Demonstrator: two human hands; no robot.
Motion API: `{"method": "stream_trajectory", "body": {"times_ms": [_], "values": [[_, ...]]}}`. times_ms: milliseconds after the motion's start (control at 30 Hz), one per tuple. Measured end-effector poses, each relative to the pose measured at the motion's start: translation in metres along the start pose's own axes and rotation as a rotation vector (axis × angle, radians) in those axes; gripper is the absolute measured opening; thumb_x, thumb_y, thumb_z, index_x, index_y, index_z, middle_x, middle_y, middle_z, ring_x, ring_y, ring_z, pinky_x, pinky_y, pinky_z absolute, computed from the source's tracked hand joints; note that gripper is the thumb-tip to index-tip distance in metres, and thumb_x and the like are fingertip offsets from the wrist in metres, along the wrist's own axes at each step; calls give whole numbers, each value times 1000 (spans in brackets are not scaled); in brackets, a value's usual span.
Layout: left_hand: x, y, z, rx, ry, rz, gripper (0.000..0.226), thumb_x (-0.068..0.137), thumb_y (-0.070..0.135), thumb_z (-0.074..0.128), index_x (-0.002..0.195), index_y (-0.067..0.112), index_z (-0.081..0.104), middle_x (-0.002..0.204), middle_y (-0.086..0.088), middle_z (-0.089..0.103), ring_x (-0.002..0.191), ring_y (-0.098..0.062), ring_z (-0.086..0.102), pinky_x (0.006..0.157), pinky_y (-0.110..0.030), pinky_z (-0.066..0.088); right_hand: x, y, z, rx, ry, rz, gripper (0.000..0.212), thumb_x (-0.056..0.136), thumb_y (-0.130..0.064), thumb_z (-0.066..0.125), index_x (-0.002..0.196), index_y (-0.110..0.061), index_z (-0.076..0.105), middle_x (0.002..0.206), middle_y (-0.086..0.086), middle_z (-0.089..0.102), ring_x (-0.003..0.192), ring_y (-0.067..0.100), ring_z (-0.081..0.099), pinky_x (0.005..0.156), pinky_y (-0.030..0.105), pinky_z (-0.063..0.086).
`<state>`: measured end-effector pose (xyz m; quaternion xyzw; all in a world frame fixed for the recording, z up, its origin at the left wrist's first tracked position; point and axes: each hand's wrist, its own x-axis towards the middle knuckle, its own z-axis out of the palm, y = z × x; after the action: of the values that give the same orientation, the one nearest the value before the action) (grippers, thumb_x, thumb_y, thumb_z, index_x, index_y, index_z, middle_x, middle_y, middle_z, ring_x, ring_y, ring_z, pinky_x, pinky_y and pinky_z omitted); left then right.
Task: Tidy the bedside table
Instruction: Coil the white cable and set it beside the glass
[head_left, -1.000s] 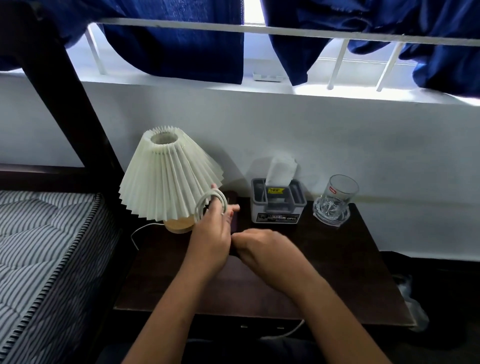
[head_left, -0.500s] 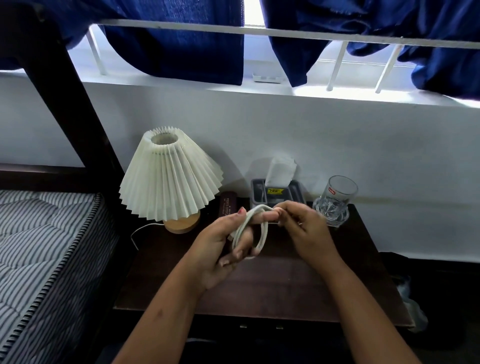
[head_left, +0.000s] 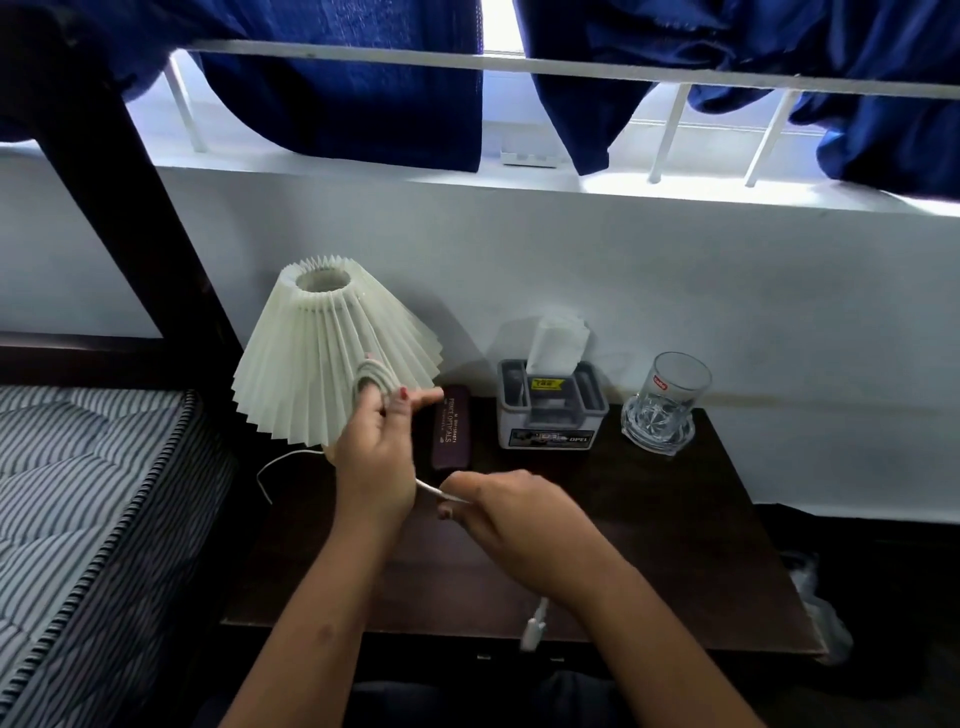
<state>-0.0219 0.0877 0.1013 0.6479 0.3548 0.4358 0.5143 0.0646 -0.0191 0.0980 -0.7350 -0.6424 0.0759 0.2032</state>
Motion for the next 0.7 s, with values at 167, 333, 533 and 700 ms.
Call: {"method": "stream_trajectory", "body": {"times_ms": [167, 333, 533, 700], "values": [[-4, -14, 2, 392, -342, 18, 33, 97, 20, 42, 64, 18, 42, 49, 3, 52, 48, -10, 50, 60, -30, 40, -10, 24, -33, 32, 298, -4, 28, 87, -53, 44, 87, -31, 62, 81, -11, 64, 75, 4, 58, 66, 23, 43], [-21, -1, 19, -8, -754, -273, 42, 101, 32, 26, 92, 14, 62, 36, 4, 38, 32, -8, 37, 70, -35, 50, -13, 46, -36, 248, 506, 89, 8, 82, -33, 64, 86, -29, 69, 80, -12, 62, 78, 2, 60, 69, 19, 46], [-27, 17, 25, -506, -805, -454, 55, 90, 40, 33, 105, 0, 68, 33, 8, 26, 28, -4, 19, 63, -20, 50, -6, 51, -29, 454, 547, 198, 16, 84, -25, 58, 89, -27, 73, 87, -6, 67, 83, 3, 61, 68, 14, 44], [-26, 18, 25, -803, -737, -537, 55, 85, 41, 38, 98, -4, 66, 28, 9, 26, 23, -1, 20, 56, -18, 52, 3, 42, -15, 886, 464, 347, 19, 81, -6, 59, 92, -15, 72, 95, 9, 73, 89, 19, 67, 83, 38, 53]]}}
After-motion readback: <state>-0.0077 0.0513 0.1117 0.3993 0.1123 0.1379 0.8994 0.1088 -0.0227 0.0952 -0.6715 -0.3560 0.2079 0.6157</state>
